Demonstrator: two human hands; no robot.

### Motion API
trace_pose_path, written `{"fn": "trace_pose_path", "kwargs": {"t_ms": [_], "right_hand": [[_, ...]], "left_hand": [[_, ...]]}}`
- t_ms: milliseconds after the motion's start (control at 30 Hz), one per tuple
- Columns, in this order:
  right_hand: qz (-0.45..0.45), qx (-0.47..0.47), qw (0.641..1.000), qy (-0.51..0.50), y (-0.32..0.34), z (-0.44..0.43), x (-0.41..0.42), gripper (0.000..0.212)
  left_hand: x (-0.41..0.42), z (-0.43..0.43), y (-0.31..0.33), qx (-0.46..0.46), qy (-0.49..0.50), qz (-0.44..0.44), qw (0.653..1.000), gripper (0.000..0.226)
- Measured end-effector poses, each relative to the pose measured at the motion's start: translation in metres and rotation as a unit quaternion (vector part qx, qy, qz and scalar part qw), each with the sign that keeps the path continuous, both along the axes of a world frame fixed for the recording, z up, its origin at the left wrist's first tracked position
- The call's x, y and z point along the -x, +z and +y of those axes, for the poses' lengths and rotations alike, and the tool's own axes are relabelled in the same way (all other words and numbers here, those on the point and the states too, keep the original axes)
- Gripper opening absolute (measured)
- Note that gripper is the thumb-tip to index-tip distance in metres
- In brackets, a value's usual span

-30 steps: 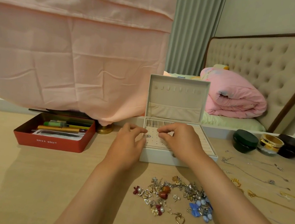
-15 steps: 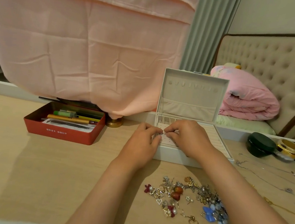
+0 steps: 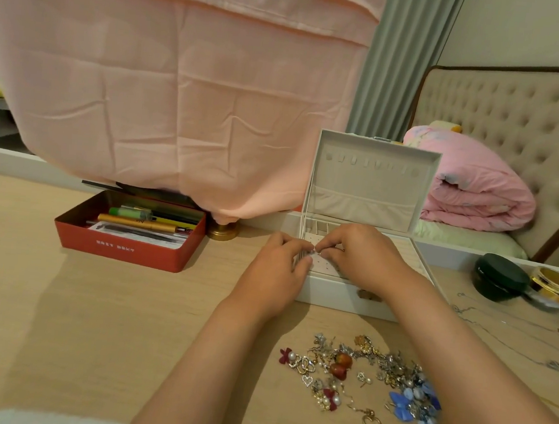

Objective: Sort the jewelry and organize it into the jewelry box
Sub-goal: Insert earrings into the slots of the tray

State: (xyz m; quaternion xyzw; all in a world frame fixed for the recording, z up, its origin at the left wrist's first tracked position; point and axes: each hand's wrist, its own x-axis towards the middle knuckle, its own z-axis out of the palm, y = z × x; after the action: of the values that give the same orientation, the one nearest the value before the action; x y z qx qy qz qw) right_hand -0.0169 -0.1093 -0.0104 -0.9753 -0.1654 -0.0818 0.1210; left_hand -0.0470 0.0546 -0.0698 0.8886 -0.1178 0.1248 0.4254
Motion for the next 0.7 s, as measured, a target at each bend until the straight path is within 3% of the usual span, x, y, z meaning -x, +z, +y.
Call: {"fn": "trace_pose_path", "kwargs": {"t_ms": [233,367,567,700], "right_hand": [[-0.023,-0.048,0.998,-0.028,-0.003,0.0,0.005,0.033],[-0.066,-0.078,0.995,-0.019,0.005,-0.009,0.032,0.022],[0.098,0.04,0.992,0.065,-0.005,-0.009,0.081,0.018],[0.122,0.08,0.986,0.076,-0.018,-0.01,0.079,0.024]], "left_hand": [[0.002,0.002,0.004,-0.031,-0.001,0.002,1.0,0.029],[0.009,0.004,0.014,-0.058,0.029,-0.037,0.997,0.016],[0.024,0.003,0.034,-0.124,-0.01,-0.01,0.992,0.014],[0.032,0.004,0.039,-0.151,-0.051,0.079,0.984,0.017]]}}
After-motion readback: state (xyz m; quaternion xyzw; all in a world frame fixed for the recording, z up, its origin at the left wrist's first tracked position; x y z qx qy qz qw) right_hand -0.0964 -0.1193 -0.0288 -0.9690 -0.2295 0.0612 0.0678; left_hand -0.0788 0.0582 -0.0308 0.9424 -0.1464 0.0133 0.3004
